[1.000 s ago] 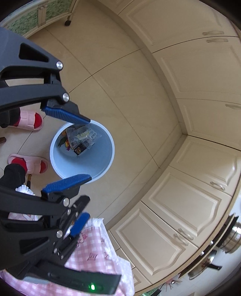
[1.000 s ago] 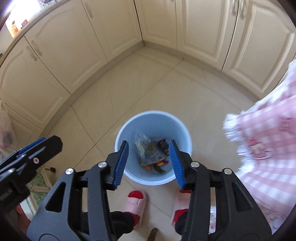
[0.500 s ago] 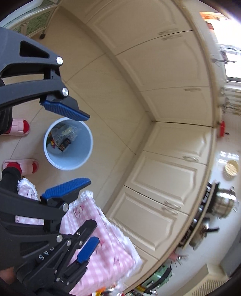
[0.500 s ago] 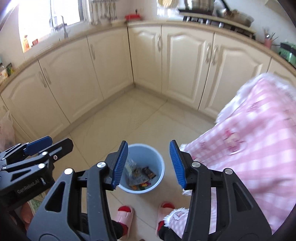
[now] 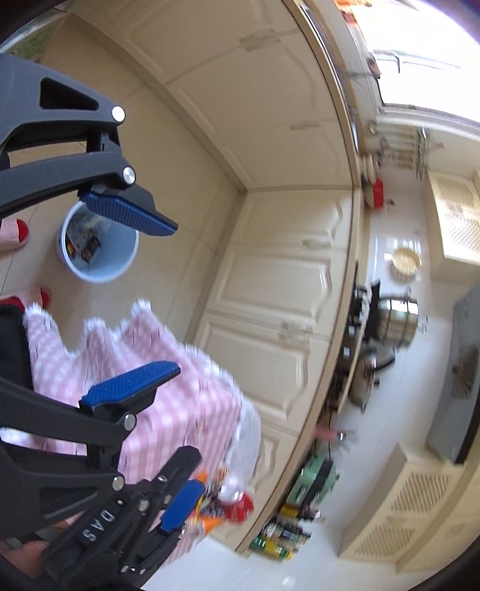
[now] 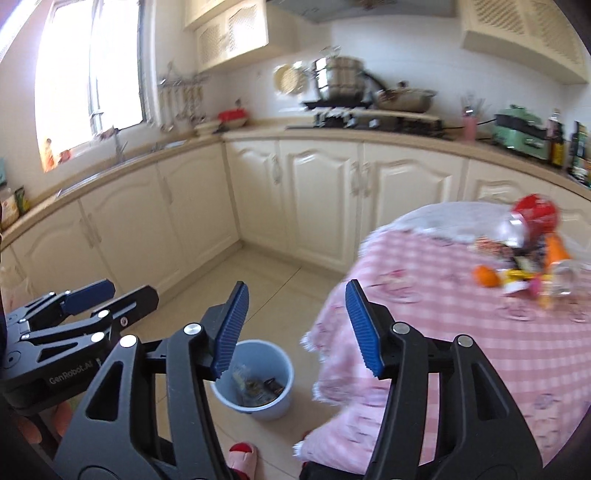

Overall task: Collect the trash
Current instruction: 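Move both open tools back toward the table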

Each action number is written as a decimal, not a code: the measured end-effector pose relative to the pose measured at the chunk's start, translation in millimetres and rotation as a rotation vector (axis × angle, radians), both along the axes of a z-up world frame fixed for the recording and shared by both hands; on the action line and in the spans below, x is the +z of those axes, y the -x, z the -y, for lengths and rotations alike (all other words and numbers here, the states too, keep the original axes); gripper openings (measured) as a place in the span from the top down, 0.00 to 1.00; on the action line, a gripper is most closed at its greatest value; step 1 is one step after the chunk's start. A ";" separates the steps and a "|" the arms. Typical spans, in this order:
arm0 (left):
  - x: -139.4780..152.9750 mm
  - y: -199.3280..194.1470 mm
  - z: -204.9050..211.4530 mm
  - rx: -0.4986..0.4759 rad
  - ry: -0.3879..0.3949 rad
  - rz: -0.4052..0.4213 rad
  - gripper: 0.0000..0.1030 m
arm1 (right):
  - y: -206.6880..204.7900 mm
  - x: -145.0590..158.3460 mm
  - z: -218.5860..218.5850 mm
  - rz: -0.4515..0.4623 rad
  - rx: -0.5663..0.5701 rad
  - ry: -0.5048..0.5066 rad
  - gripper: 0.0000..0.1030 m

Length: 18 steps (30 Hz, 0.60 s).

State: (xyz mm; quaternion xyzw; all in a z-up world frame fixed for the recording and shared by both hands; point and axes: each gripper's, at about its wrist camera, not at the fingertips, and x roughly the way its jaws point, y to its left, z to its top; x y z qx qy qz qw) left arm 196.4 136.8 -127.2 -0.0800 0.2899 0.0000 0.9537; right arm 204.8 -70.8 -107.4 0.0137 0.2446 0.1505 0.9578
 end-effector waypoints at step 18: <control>26.9 -2.0 129.8 -0.269 -0.026 0.007 0.30 | 42.5 28.5 156.7 0.074 -0.254 -0.068 0.41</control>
